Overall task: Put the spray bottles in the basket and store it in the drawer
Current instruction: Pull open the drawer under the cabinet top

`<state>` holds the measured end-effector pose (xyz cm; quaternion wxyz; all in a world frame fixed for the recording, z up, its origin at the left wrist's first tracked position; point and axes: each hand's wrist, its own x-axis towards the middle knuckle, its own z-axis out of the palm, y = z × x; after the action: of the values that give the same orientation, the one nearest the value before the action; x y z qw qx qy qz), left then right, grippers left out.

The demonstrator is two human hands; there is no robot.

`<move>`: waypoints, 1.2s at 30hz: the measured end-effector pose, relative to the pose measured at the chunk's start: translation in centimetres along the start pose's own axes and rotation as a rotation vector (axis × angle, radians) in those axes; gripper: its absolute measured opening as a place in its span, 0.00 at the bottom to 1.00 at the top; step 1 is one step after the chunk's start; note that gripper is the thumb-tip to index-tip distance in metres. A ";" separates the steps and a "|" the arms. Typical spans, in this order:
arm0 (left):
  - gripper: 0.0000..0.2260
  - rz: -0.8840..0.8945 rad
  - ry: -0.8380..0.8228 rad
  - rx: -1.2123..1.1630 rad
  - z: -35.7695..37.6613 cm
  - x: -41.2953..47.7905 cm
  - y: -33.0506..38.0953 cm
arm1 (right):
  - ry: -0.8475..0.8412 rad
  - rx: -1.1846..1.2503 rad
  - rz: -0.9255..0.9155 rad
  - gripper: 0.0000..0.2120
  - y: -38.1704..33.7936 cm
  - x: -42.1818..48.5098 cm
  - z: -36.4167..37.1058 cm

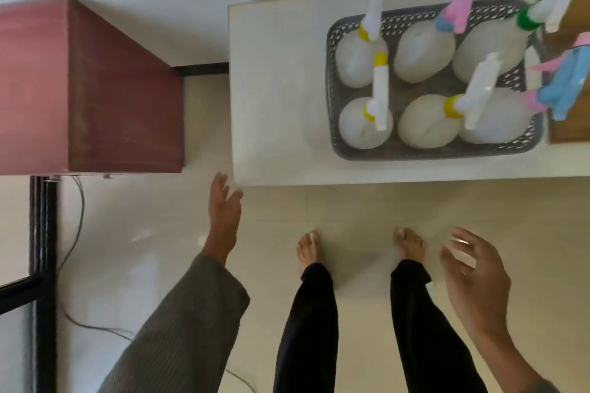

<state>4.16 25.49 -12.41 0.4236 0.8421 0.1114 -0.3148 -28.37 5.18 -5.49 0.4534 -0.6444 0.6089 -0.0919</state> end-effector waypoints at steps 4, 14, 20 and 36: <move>0.30 -0.006 -0.120 0.028 0.4 2.5 0.4 | -0.001 0.025 0.015 0.13 -1.1 -1.9 3.2; 0.35 0.006 -0.044 -0.141 1.8 0.5 -2.1 | -0.088 -0.063 -0.054 0.17 -3.0 -2.2 6.5; 0.34 -0.022 0.047 -0.158 2.6 -0.4 -2.7 | -0.216 -0.282 -0.132 0.24 -2.5 -0.1 6.0; 0.37 0.873 -0.316 1.143 13.9 -11.3 -6.9 | -0.403 -1.027 -0.318 0.40 4.6 5.0 4.8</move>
<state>-13.81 19.74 -15.92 0.0162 0.8437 -0.4779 -0.2440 -27.18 3.81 -13.63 0.1700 -0.8705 0.3723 0.2732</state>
